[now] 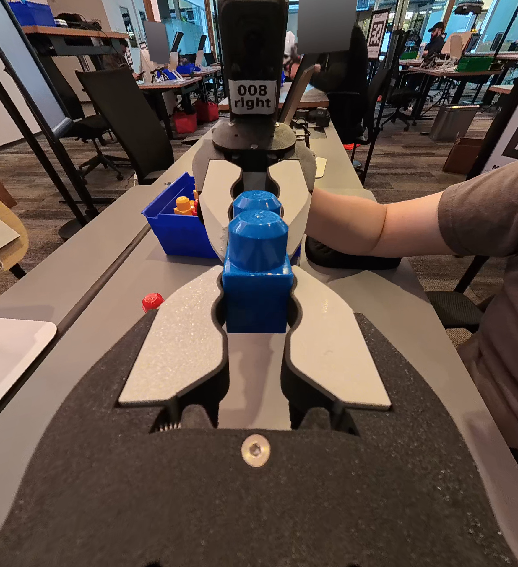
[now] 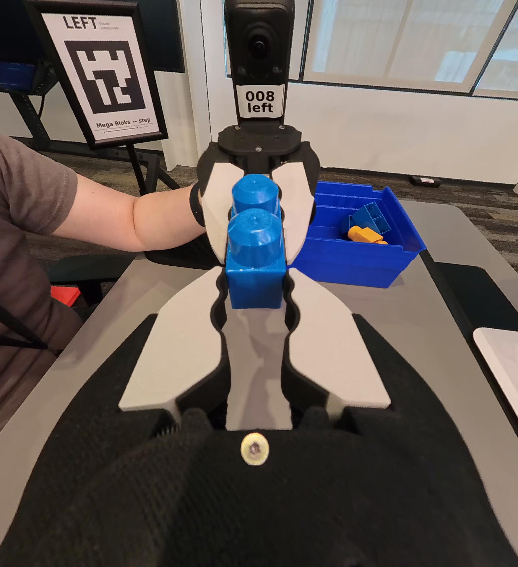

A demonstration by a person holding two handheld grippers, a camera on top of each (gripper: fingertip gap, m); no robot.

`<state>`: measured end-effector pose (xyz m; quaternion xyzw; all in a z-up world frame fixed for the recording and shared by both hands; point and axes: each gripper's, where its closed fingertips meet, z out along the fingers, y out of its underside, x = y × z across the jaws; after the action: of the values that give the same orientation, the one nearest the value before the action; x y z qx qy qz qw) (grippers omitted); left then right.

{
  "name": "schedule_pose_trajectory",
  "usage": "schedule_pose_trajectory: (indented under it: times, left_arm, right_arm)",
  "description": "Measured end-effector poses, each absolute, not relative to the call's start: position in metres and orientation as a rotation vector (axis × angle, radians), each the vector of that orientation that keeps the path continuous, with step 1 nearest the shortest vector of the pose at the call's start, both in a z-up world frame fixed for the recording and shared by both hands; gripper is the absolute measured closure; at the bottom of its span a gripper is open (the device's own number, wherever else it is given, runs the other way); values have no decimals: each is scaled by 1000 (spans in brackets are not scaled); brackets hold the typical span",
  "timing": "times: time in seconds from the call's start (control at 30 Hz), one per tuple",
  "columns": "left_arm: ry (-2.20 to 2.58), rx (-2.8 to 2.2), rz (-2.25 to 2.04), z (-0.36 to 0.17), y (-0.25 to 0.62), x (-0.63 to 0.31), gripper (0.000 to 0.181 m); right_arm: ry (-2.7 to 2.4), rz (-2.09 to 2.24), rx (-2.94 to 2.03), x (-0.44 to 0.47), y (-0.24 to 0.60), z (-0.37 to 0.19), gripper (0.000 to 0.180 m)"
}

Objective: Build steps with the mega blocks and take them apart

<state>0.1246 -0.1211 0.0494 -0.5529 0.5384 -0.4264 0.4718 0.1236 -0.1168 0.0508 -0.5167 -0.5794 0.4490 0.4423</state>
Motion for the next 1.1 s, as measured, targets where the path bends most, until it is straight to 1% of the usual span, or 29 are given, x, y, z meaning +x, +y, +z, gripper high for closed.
schedule_pose_trajectory:
  times: [0.13, 0.17, 0.23, 0.3, 0.37, 0.43, 0.5, 0.63, 0.8, 0.93, 1.03, 1.07, 1.1]
  left_arm:
    - [1300, -1336, -1064, 54, -121, 124, 145]
    - [1292, -1337, -1068, 56, -120, 123, 145]
    - [1264, -1342, -1054, 62, -115, 116, 145]
    - [1215, -1341, -1025, 72, -108, 104, 145]
    - [1159, -1349, -996, 80, -100, 92, 145]
    - [1129, -1367, -947, 84, -93, 82, 145]
    - [1130, -1378, -887, 84, -89, 76, 145]
    - [1135, -1384, -867, 84, -88, 75, 145]
    - [1146, -1383, -857, 83, -90, 77, 145]
    - [1155, -1381, -870, 83, -92, 77, 145]
    - [1166, -1384, -869, 82, -93, 77, 145]
    - [1166, -1384, -870, 82, -93, 77, 145]
    - [1168, -1385, -872, 82, -93, 78, 145]
  right_arm:
    - [-1411, 1131, -1274, 123, -117, 56, 144]
    - [-1396, 1120, -1262, 124, -116, 60, 141]
    - [-1313, 1044, -1268, 131, -102, 70, 125]
    - [-1142, 879, -1372, 147, -64, 70, 124]
    - [-954, 618, -1598, 177, -13, 45, 124]
    - [-883, 406, -1877, 203, 18, -2, 124]
    - [-853, 329, -2033, 212, 33, -38, 123]
    - [-819, 291, -2246, 213, 39, -92, 122]
    - [-745, 111, -2166, 222, 59, -113, 123]
    - [-692, 152, -2204, 232, 63, -129, 123]
    - [-692, 279, -2296, 226, 55, -146, 123]
    - [-703, 277, -2306, 226, 54, -150, 126]
    - [-714, 259, -2310, 227, 54, -152, 134]
